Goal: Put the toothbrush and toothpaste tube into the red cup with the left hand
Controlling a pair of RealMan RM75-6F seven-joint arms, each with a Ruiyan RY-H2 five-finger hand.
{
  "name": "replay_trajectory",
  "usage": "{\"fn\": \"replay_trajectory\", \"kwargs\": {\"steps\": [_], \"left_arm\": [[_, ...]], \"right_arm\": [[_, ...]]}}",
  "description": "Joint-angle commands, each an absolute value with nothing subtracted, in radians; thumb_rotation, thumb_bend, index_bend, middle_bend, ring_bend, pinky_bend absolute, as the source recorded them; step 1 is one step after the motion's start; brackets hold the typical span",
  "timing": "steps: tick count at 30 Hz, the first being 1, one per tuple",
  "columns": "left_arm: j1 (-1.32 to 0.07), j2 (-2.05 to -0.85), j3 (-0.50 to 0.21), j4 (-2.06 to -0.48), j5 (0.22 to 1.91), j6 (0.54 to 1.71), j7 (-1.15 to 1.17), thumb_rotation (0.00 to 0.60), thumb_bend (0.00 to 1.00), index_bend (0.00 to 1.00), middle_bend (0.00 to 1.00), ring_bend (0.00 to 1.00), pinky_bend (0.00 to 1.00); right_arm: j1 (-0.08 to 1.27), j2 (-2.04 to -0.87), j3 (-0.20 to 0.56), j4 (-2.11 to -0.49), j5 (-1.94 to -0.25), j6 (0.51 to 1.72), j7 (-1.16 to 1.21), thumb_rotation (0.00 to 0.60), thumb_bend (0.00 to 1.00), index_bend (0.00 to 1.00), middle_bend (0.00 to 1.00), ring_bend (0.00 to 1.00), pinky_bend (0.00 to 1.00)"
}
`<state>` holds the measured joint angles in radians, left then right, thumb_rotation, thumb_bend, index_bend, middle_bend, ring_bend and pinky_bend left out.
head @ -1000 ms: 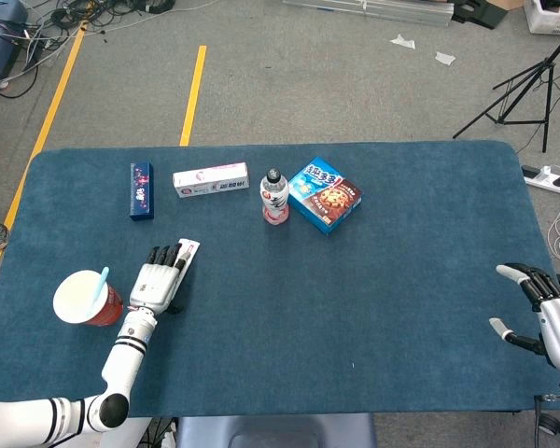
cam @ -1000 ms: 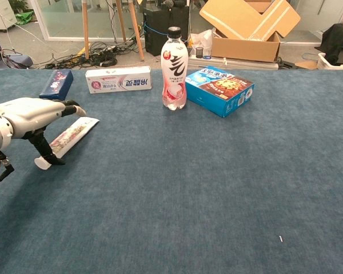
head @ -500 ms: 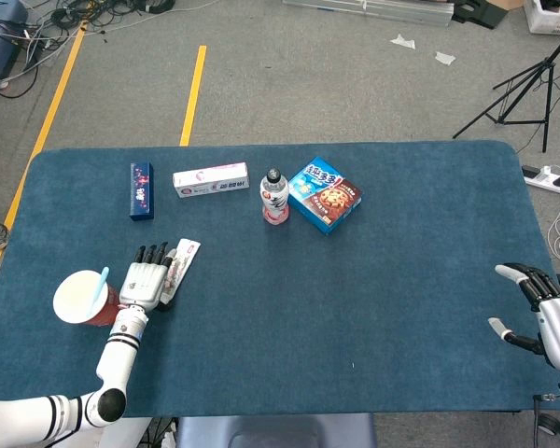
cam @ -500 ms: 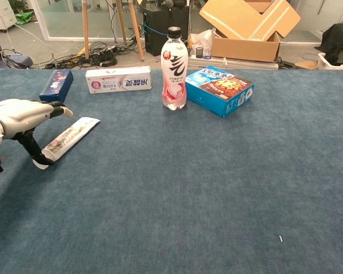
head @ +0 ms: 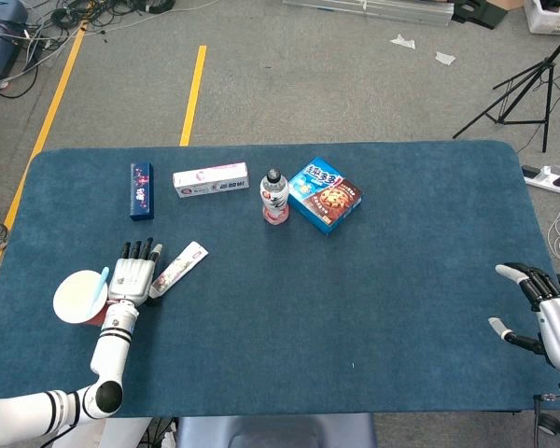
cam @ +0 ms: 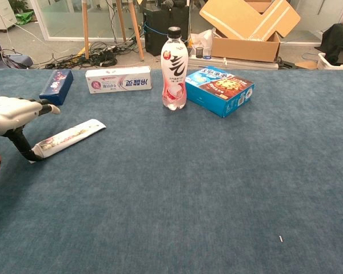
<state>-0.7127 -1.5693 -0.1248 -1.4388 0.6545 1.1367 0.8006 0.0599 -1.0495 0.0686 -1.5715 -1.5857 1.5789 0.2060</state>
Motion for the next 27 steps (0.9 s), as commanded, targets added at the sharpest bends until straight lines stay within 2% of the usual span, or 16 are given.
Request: {"fn": "replay_trajectory", "kwargs": {"steps": [1, 15, 27], "left_arm": [[-0.711, -1.573, -0.132, -1.419, 0.649, 1.133, 0.794, 0.6, 0.07, 0.04, 0.0, 0.0, 0.0], [-0.696, -1.606, -0.152, -1.297, 0.688, 1.127, 0.737, 0.6, 0.07, 0.06, 0.0, 0.0, 0.0], [-0.689, -1.581, -0.154, -1.424, 0.698, 1.15, 0.774, 0.6, 0.07, 0.08, 0.0, 0.0, 0.0]], "right_arm": [[0.06, -1.05, 0.068, -1.572, -1.586, 1.579, 0.206, 0.6, 0.12, 0.26, 0.24, 0.22, 0.59], [0.061, -1.049, 0.07, -1.571, -1.583, 1.577, 0.207, 0.6, 0.12, 0.26, 0.24, 0.22, 0.59], [0.06, -1.049, 0.069, -1.572, -1.586, 1.579, 0.208, 0.6, 0.12, 0.26, 0.24, 0.22, 0.6]]}}
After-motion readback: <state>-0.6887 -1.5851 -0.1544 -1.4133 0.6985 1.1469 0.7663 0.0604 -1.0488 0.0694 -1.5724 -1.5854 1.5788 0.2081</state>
